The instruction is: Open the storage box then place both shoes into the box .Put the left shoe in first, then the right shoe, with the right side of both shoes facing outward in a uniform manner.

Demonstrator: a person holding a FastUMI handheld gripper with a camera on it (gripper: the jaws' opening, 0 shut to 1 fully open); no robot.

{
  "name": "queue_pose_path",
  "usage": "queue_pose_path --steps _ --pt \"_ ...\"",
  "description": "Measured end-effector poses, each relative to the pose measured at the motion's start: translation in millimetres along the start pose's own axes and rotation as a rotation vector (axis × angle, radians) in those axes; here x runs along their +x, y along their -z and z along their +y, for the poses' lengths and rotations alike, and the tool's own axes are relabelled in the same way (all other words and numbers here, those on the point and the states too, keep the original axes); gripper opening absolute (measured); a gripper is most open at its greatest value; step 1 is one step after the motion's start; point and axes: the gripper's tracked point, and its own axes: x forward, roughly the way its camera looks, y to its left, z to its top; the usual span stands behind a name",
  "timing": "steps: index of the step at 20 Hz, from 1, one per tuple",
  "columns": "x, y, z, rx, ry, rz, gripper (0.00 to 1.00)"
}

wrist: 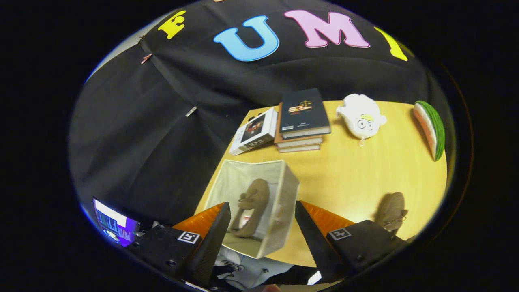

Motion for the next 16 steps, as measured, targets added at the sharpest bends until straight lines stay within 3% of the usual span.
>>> queue_pose_path --steps 8,12,16 --pt "-56.9 38.8 -145.8 -0.047 0.241 -0.159 0.98" --pt "-85.5 86.7 -222.2 -0.07 0.4 -0.111 0.99" --pt "-78.8 126.2 -285.6 -0.094 0.517 -0.05 0.98"
